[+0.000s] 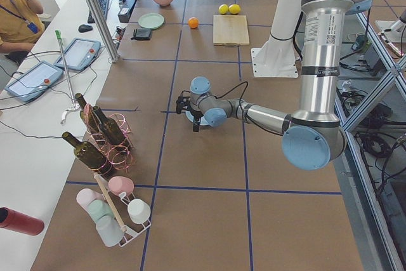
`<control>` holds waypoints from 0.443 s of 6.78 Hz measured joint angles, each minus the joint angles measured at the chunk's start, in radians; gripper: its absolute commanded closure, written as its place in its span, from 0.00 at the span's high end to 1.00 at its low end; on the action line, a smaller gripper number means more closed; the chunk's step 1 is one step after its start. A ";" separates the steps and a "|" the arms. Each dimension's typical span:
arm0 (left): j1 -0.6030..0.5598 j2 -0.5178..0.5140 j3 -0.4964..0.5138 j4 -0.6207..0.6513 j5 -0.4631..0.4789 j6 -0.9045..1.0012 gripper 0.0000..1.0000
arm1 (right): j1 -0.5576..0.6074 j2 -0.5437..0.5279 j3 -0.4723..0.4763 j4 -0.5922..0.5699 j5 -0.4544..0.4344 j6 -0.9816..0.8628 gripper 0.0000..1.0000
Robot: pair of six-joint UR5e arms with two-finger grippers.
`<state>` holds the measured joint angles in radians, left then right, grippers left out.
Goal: Pick orange to plate
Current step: 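Reach the left gripper to the rim of the light blue plate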
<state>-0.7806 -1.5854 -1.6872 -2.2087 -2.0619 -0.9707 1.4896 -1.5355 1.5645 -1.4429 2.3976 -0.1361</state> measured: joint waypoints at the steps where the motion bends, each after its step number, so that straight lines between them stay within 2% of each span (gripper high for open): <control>1: 0.008 0.002 0.001 0.000 0.004 -0.005 0.00 | -0.002 0.000 0.000 0.001 0.000 0.001 1.00; 3: 0.013 0.005 0.002 0.000 0.005 -0.008 0.00 | -0.008 0.000 -0.001 0.001 -0.001 0.003 1.00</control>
<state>-0.7677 -1.5806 -1.6855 -2.2089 -2.0571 -0.9785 1.4818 -1.5355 1.5638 -1.4420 2.3966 -0.1326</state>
